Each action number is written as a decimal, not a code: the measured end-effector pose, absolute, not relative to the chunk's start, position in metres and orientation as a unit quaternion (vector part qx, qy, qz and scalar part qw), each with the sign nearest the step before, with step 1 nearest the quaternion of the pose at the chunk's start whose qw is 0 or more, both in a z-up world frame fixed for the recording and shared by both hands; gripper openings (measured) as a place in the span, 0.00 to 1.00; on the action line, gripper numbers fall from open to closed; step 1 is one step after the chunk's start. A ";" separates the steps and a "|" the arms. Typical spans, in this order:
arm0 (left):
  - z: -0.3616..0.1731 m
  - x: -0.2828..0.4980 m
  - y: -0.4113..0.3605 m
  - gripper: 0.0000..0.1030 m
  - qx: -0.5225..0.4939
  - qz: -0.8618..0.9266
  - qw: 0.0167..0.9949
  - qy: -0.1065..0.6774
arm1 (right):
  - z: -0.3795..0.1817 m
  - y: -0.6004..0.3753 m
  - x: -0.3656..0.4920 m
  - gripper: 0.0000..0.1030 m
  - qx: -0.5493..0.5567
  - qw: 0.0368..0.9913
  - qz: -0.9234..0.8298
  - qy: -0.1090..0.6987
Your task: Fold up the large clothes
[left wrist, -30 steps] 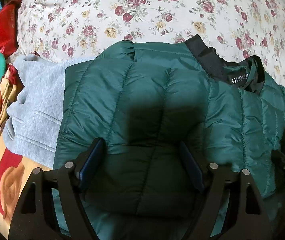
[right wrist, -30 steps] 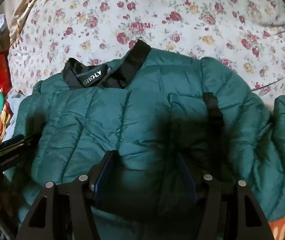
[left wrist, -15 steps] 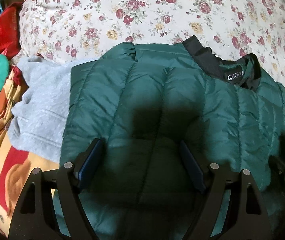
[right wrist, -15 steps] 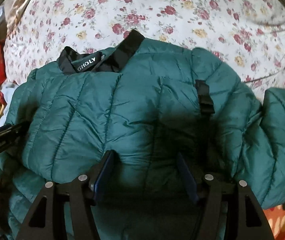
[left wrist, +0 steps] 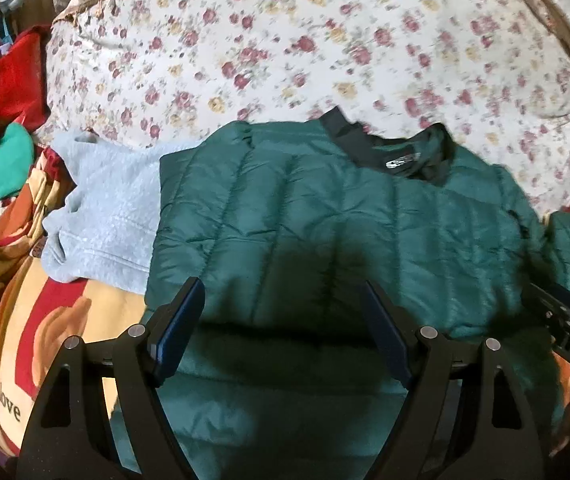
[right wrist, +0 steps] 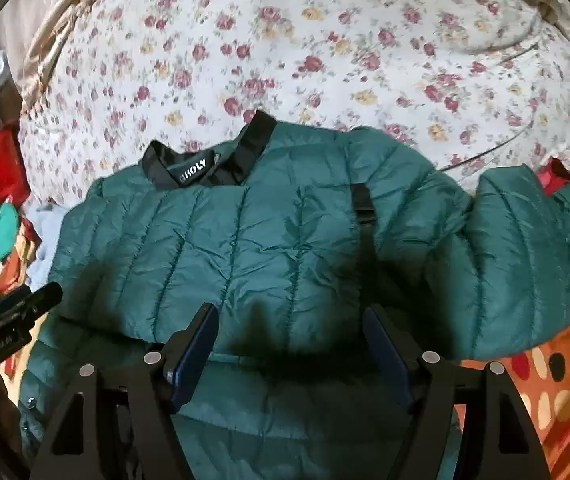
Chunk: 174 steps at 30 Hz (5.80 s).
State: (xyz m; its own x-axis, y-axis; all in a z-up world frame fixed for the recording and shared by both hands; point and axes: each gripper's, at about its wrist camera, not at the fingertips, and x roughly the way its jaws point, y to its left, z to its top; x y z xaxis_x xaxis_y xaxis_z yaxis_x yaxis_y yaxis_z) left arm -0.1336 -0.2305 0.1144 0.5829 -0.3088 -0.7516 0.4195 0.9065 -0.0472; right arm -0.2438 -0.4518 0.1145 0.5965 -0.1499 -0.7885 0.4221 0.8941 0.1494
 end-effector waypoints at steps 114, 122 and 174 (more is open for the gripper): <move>0.118 -0.118 -0.161 0.78 -0.069 -0.194 0.871 0.447 | 0.082 -0.418 -0.158 0.27 0.292 0.851 0.038 0.436; 0.119 -0.121 -0.179 0.78 -0.089 -0.224 0.856 0.458 | 0.138 -0.410 -0.197 0.65 0.202 0.885 0.051 0.416; 0.090 -0.059 -0.188 0.07 0.009 -0.175 0.883 0.435 | 0.096 -0.499 -0.197 0.71 0.165 0.883 -0.097 0.429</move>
State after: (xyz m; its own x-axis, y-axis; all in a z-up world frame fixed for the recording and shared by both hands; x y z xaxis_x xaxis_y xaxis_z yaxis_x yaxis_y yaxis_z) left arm -0.0592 -0.1878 0.0896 0.5605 -0.3023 -0.7710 0.3173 0.9383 -0.1373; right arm -0.1971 -0.4985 0.0959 0.6133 -0.0297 -0.7893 0.3121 0.9271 0.2076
